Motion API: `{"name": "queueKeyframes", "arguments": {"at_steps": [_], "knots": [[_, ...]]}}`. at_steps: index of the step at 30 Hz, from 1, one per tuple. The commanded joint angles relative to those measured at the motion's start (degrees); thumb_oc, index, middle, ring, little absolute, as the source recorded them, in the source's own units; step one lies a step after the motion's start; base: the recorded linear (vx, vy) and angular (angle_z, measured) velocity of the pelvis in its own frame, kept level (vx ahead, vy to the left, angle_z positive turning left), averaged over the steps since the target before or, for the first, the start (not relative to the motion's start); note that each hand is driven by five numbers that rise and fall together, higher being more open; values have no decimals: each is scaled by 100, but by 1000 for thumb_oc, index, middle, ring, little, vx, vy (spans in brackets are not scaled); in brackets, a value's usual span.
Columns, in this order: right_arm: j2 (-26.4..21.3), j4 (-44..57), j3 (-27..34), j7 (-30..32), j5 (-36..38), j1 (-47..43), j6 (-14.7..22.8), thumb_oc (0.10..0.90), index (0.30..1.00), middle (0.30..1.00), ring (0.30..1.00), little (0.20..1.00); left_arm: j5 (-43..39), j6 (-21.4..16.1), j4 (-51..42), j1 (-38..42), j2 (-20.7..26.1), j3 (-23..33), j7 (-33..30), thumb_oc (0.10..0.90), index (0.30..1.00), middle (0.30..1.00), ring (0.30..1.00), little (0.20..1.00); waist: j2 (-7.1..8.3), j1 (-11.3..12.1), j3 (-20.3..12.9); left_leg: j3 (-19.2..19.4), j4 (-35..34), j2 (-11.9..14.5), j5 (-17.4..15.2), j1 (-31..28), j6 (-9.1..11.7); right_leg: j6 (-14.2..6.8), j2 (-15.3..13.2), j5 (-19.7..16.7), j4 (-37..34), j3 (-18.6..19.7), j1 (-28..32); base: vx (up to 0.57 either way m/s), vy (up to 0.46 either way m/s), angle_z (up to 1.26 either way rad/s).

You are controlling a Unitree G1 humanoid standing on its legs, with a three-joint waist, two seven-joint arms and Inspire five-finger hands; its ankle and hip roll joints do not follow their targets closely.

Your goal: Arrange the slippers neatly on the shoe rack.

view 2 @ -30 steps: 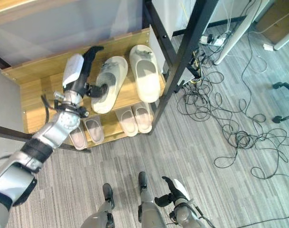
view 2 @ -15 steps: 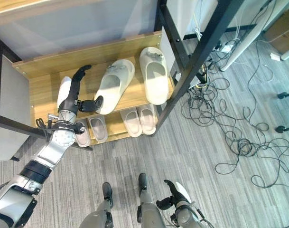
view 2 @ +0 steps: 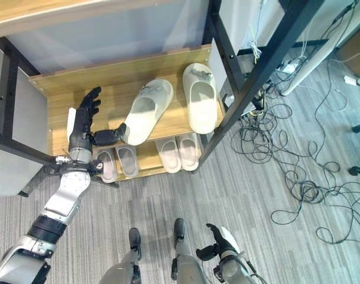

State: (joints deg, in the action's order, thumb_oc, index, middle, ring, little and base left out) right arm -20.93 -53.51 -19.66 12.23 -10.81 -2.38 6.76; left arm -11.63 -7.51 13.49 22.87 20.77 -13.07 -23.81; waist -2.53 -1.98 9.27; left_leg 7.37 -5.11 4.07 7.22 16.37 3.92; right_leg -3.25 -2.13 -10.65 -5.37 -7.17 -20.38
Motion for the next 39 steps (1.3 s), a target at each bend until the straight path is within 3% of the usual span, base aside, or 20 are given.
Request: {"name": "queueKeyframes", "arguments": {"at_steps": [1, 11, 23, 39], "knots": [[-29, 194, 141, 156, -101, 494, 43, 800, 900, 900, 900, 900, -486, -801, -385, 64, -7, 263, 285, 800, 900, 900, 900, 900, 116, 83, -493, -141, 11, -234, 46, 328, 191, -507, -319, 426, 37, -359, -12, 15, -9, 6], [12, 153, 146, 203, -120, 499, -1, 800, 900, 900, 900, 900, -801, -713, -542, -408, -179, -71, 706, 800, 900, 900, 900, 900, 119, 136, -521, -148, 11, -232, 34, 250, 181, -492, -318, 456, 37, -397, 76, 4, -1, 2], [55, 59, 26, 295, -27, 389, -22, 800, 900, 900, 900, 900, -736, -584, -165, -82, -459, -834, 857, 800, 900, 900, 900, 900, 124, 88, -464, -160, 11, -222, 53, 291, 171, -492, -305, 444, 37, -392, 30, 0, 0, 0], [70, 34, -48, 395, -4, 382, -47, 800, 900, 900, 900, 900, -832, -586, 71, 282, -725, -1220, 738, 800, 900, 900, 900, 900, 105, 32, -431, -146, 11, -214, 52, 309, 168, -516, -293, 442, 37, -370, -12, 0, 0, 0]]}}
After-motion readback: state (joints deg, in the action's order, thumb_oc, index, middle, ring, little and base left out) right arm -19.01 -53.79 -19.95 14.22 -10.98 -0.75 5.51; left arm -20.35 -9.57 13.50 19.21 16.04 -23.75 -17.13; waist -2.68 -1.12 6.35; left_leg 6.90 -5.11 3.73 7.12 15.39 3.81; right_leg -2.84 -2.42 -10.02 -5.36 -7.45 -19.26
